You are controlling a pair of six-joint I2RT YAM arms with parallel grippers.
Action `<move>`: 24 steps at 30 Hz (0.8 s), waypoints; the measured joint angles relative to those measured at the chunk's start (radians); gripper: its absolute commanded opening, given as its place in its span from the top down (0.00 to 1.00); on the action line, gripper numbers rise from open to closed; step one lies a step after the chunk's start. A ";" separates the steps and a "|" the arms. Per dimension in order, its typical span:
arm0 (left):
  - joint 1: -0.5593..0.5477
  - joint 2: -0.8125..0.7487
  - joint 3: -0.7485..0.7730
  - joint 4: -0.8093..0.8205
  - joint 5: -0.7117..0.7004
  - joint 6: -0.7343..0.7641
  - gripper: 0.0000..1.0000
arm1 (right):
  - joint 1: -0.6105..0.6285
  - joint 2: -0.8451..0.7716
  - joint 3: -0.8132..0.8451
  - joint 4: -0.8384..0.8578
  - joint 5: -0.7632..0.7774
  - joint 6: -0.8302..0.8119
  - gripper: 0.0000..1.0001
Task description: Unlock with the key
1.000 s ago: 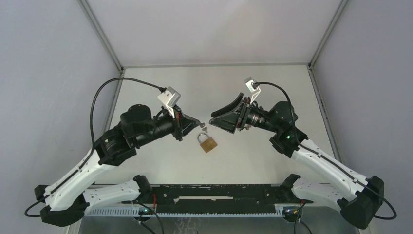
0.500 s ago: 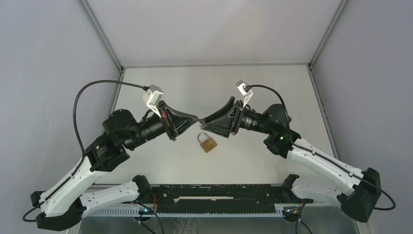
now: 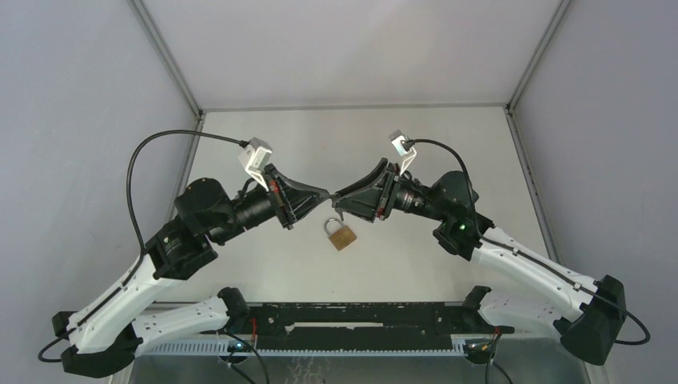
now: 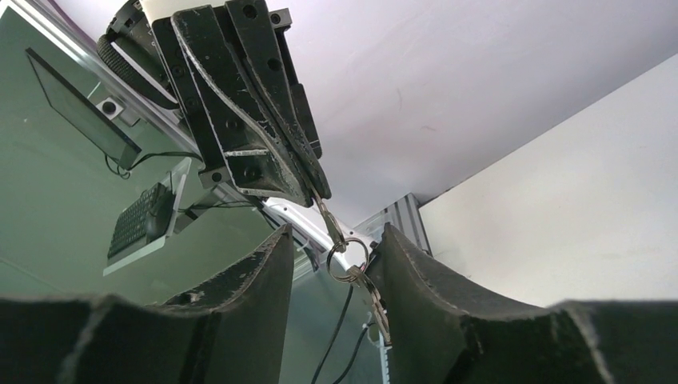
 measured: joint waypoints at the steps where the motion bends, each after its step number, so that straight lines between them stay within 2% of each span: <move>1: 0.000 0.000 0.000 0.001 0.000 0.000 1.00 | 0.001 0.000 0.000 -0.001 -0.002 0.000 0.51; 10: 0.000 0.000 0.000 0.006 -0.003 -0.006 1.00 | 0.013 0.000 0.000 -0.002 -0.009 -0.003 0.54; 18: 0.000 0.007 0.000 0.006 -0.004 -0.008 1.00 | 0.015 0.000 0.000 0.000 -0.003 -0.007 0.34; 24: 0.000 0.006 0.000 0.007 -0.007 -0.008 1.00 | 0.015 -0.005 0.000 -0.028 0.029 -0.030 0.35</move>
